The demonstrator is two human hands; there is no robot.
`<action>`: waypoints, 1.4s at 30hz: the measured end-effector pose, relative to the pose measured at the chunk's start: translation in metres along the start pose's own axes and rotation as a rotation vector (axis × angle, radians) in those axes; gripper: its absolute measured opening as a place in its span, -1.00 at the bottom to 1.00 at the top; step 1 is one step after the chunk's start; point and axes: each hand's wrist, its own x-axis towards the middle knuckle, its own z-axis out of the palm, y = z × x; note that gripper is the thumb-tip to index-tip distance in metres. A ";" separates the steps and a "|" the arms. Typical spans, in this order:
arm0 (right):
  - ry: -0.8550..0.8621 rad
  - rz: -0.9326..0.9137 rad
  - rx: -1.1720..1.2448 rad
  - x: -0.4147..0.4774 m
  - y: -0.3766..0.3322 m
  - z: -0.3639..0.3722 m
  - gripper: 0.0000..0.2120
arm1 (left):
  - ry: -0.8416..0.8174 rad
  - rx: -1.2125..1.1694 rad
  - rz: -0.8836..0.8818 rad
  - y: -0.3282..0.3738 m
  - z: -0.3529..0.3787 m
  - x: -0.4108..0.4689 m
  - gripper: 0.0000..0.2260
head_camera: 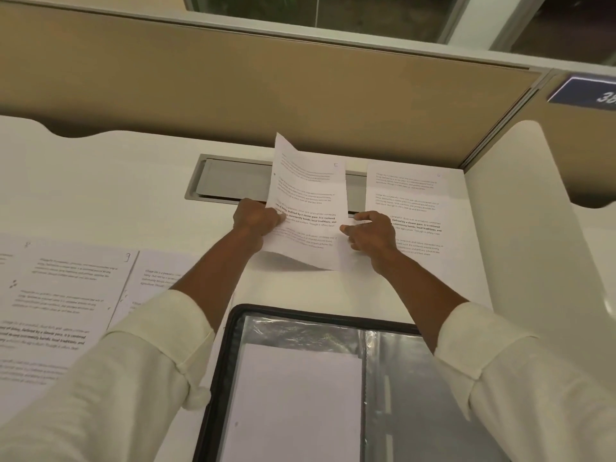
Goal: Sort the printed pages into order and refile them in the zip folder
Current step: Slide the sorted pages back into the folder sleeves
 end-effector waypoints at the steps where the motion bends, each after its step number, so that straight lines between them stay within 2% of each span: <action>1: -0.011 -0.003 0.011 -0.003 0.001 -0.001 -0.63 | -0.025 -0.006 0.038 -0.004 -0.003 -0.005 -0.80; 7: -0.106 -0.020 0.014 -0.024 0.008 -0.011 -0.62 | -0.119 -0.126 0.098 -0.033 -0.032 -0.039 -0.65; 11: -0.237 -0.022 0.037 -0.052 0.012 -0.022 -0.68 | -0.179 -0.165 0.119 -0.051 -0.045 -0.070 -0.64; 16: -0.270 -0.091 0.007 -0.086 0.025 -0.045 -0.76 | -0.256 -0.215 0.153 -0.070 -0.051 -0.104 -0.62; 20: -0.308 -0.124 -0.050 -0.116 0.043 -0.070 -0.69 | -0.278 -0.176 0.236 -0.086 -0.043 -0.133 -0.67; 25: -0.387 -0.077 -0.025 -0.153 0.061 -0.107 -0.65 | -0.289 -0.073 0.313 -0.104 -0.033 -0.167 -0.61; 30: -0.297 -0.072 0.104 -0.153 0.059 -0.145 -0.51 | -0.452 -0.042 0.346 -0.111 -0.022 -0.206 -0.63; 34: -0.316 -0.165 -0.056 -0.137 0.040 -0.174 -0.50 | -0.510 -0.005 0.364 -0.113 -0.013 -0.233 -0.66; 39: -0.462 -0.269 -0.315 -0.120 0.001 -0.203 -0.54 | -0.517 0.004 0.353 -0.113 0.000 -0.258 -0.68; 42: -0.620 -0.312 -0.579 -0.114 -0.019 -0.212 -0.57 | -0.505 -0.003 0.342 -0.112 0.014 -0.276 -0.69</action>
